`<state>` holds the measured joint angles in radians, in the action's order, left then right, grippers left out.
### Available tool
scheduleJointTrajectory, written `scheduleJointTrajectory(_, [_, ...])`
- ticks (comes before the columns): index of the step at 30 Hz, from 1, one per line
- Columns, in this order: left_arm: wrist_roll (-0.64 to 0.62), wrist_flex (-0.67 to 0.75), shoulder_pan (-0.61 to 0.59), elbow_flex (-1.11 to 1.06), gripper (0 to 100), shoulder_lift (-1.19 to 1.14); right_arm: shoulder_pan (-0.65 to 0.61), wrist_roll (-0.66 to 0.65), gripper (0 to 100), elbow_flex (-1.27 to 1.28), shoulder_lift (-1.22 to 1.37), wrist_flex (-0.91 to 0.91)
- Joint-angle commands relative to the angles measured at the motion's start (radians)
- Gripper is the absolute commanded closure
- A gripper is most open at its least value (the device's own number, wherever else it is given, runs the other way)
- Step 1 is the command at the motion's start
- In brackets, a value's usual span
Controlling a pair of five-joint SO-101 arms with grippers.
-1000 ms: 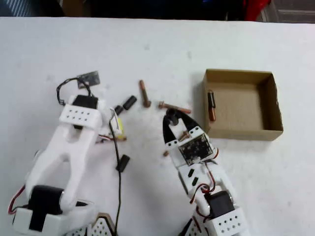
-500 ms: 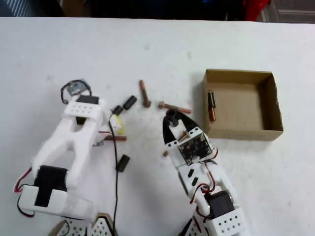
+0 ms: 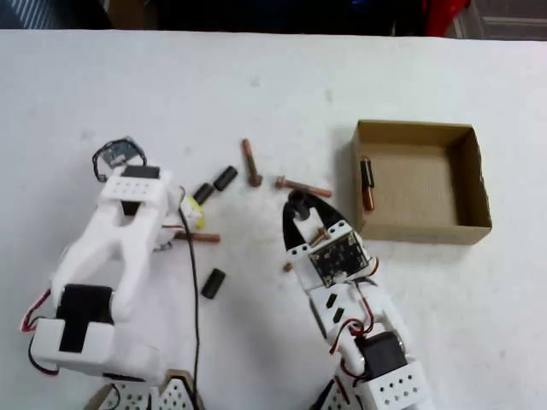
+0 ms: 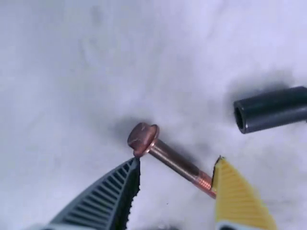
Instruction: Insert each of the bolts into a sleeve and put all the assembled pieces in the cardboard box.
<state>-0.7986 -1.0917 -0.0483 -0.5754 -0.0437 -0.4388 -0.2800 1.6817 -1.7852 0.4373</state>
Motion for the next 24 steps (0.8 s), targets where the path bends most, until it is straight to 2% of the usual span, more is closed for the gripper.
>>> scheduleJointTrajectory(1, [-0.012,0.063,-0.012,0.031,74,-0.048,0.012,0.006,98.2,0.009,-0.015,0.002])
scheduleJointTrajectory(9, [-0.012,0.064,-0.015,0.074,74,-0.096,0.012,0.006,98.2,0.009,-0.015,0.002])
scheduleJointTrajectory(11, [-0.006,0.064,-0.015,0.075,79,-0.096,0.012,0.006,98.2,0.009,-0.015,0.002])
scheduleJointTrajectory(15, [0.018,0.097,-0.015,0.075,96,-0.104,0.012,0.006,98.2,0.009,-0.015,0.004])
scheduleJointTrajectory(16, [0.038,0.109,-0.015,0.075,98,-0.107,0.012,0.006,98.2,0.009,-0.015,0.004])
scheduleJointTrajectory(24, [0.060,0.180,-0.015,0.075,97,-0.113,0.008,0.005,98.2,0.009,-0.015,0.024])
